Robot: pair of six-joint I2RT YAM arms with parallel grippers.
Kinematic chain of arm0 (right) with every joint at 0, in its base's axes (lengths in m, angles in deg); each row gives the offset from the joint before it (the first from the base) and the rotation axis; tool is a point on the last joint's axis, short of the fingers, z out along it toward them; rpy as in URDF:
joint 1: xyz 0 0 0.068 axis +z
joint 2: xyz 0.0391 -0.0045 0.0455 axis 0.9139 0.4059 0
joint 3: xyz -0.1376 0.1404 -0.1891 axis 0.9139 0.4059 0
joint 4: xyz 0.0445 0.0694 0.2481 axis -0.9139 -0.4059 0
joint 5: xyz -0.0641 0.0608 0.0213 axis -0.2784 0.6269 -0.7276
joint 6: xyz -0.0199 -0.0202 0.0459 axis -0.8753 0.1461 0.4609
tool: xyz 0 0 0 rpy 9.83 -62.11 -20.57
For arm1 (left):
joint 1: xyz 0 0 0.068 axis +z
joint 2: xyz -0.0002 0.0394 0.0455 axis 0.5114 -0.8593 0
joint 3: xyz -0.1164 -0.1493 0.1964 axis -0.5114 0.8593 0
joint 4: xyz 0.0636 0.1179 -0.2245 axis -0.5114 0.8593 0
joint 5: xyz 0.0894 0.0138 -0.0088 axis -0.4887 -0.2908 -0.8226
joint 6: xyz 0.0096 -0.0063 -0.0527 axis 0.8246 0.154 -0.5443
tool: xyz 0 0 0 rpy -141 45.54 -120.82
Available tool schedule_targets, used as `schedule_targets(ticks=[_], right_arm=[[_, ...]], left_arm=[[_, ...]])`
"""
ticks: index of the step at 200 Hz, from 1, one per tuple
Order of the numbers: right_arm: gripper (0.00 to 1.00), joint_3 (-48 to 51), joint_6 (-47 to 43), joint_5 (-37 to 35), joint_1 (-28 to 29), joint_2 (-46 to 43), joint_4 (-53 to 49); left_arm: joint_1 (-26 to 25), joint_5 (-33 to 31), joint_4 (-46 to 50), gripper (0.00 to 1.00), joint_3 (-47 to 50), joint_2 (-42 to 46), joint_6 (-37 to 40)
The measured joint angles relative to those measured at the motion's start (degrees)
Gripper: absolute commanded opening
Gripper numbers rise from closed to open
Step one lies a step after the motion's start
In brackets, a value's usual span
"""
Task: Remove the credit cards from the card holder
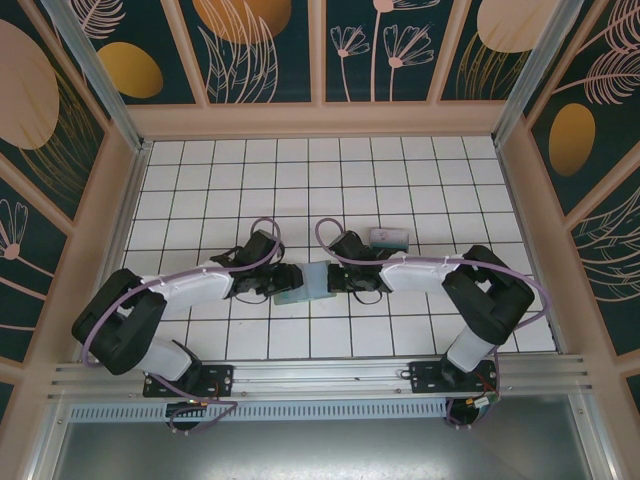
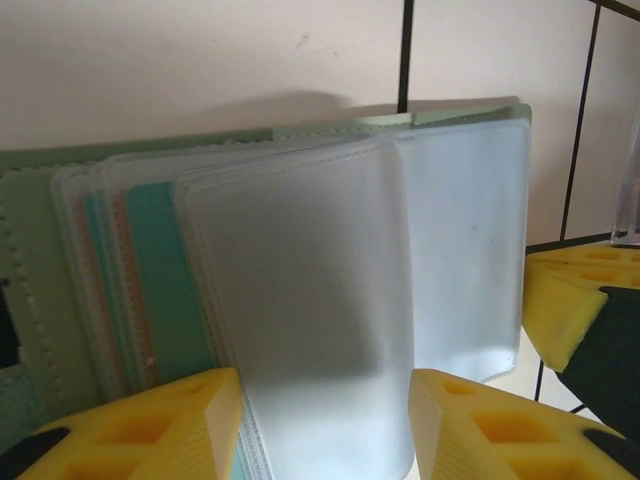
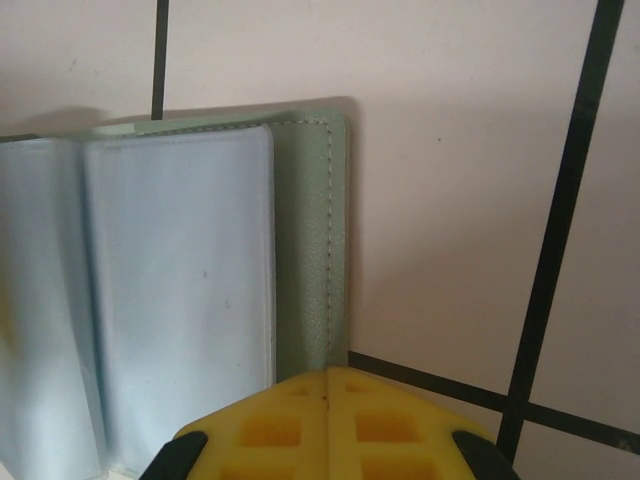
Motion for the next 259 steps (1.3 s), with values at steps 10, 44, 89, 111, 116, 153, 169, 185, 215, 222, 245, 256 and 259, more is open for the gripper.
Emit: schedule_targets(ticks=[10,44,89,111,116,153,169,185,215,222,245,256,259], right_arm=[[0.0,0.0,0.0,-0.02,0.0,0.02,0.0],[0.0,-0.17,0.02,0.0,0.02,0.31,0.35],[0.0,-0.17,0.2,0.07,0.02,0.33,0.61],[0.0,-0.15,0.2,0.07,0.04,0.33,0.61],[0.0,-0.15,0.2,0.04,0.07,0.33,0.61],[0.0,-0.17,0.2,0.04,0.07,0.33,0.61],[0.0,-0.15,0.2,0.04,0.07,0.33,0.61],[0.0,-0.15,0.2,0.02,0.09,0.33,0.61],[0.0,-0.15,0.42,-0.04,0.11,0.33,0.61],[0.0,-0.15,0.42,-0.04,0.13,0.33,0.61],[0.0,-0.15,0.42,-0.09,0.17,0.33,0.61],[0.0,-0.15,0.42,-0.09,0.17,0.33,0.61],[0.0,-0.15,0.42,-0.09,0.17,0.33,0.61]], left_arm=[[-0.35,0.2,-0.13,0.5,-0.31,-0.35,0.0],[-1.16,0.92,-0.35,0.5,-0.96,-0.81,0.02],[-1.16,2.36,-2.08,0.5,-1.4,-0.68,0.0],[-1.16,1.84,-1.99,0.5,-1.95,0.61,0.02],[-1.16,1.36,-1.92,0.5,-2.03,1.07,0.02],[-1.14,-4.22,1.16,0.51,-2.51,5.14,0.28],[-1.14,-6.19,3.02,0.52,-2.54,5.35,0.48],[-1.14,-7.17,4.46,0.51,-2.38,5.14,0.61],[-1.14,-8.26,5.57,0.51,-2.34,4.39,0.66],[-1.14,-8.28,5.66,0.51,-2.34,4.09,0.66],[-1.14,-8.26,5.75,0.51,-2.34,2.75,0.68],[-1.14,-8.26,5.77,0.5,-2.34,1.97,0.7],[-1.14,-8.24,5.77,0.5,-2.34,1.79,0.7]])
